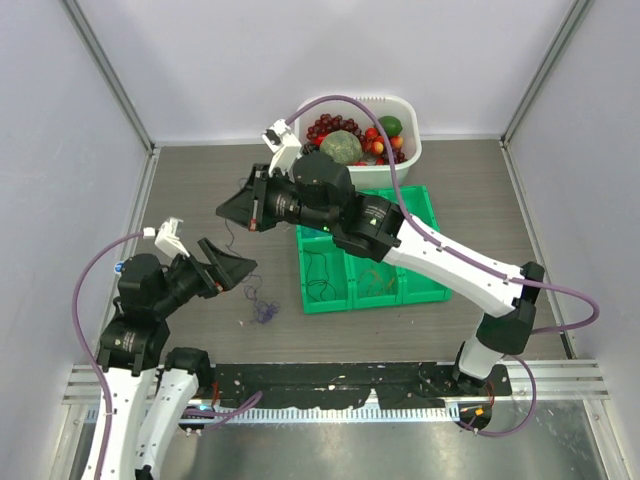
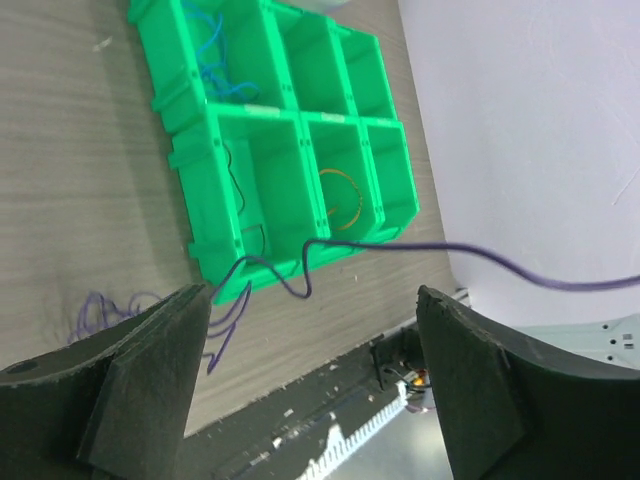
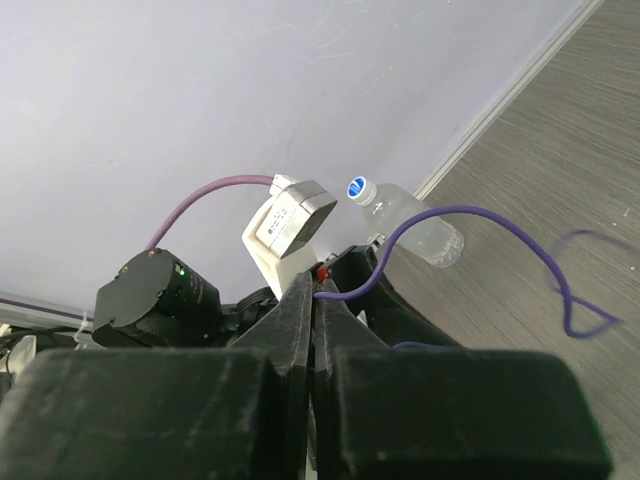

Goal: Untangle the cables

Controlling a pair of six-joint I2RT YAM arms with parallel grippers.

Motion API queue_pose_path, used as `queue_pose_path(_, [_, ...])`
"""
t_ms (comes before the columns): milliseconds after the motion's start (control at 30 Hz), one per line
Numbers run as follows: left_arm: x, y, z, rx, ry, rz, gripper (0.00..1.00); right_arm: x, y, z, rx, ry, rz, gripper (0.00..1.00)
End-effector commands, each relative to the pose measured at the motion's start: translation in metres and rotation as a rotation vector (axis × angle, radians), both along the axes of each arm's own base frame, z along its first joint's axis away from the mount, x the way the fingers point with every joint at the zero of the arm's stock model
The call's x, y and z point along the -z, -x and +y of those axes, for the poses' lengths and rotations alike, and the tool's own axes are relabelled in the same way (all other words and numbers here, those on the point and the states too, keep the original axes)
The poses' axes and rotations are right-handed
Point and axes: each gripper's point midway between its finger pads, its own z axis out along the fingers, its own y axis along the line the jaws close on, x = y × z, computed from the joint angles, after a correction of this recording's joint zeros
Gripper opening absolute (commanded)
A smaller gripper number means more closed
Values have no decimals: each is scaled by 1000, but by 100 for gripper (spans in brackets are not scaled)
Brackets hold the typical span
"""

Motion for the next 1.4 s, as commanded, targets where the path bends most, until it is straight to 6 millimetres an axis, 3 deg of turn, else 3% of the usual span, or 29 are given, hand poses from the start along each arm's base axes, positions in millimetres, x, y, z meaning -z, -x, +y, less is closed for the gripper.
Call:
queue_pose_path(0, [-14, -30, -2, 16, -22, -140, 81, -48, 3, 4, -16, -142, -11, 1])
queue_pose_path(133, [8, -51, 5, -64, -23, -87, 65, -77, 2, 3, -12, -208, -17, 1])
queue_pose_path(267, [47, -65, 29, -244, -54, 29, 50, -129, 4, -6, 2, -313, -50, 1])
queue_pose_path(300, [56, -67, 31, -269, -54, 62, 47, -151, 7, -11, -4, -355, -66, 1])
queue_pose_path(433, [75, -75, 41, -333, -73, 105, 45, -214, 23, -37, -25, -489, -122, 1])
queue_pose_path(567, [94, -71, 55, -398, -134, 163, 43, -251, 31, -70, 11, -574, -183, 1])
queue_pose_path(667, [103, -67, 59, -410, -159, 182, 43, -250, 23, -88, 97, -554, -211, 1])
queue_pose_path(800, [106, -63, 62, -413, -184, 197, 44, -233, 6, -112, 217, -471, -254, 1])
queue_pose_path(967, [109, -64, 65, -425, -199, 209, 45, -247, 3, -154, 315, -447, -335, 1])
queue_pose_path(1100, [108, -65, 68, -433, -215, 209, 45, -231, -17, -175, 419, -362, -337, 1])
queue_pose_path(1233, [109, -62, 69, -436, -223, 233, 45, -228, -23, -202, 517, -293, -384, 1])
queue_pose_path(1367, [111, -58, 69, -440, -221, 261, 64, -227, -30, -239, 657, -205, -437, 1])
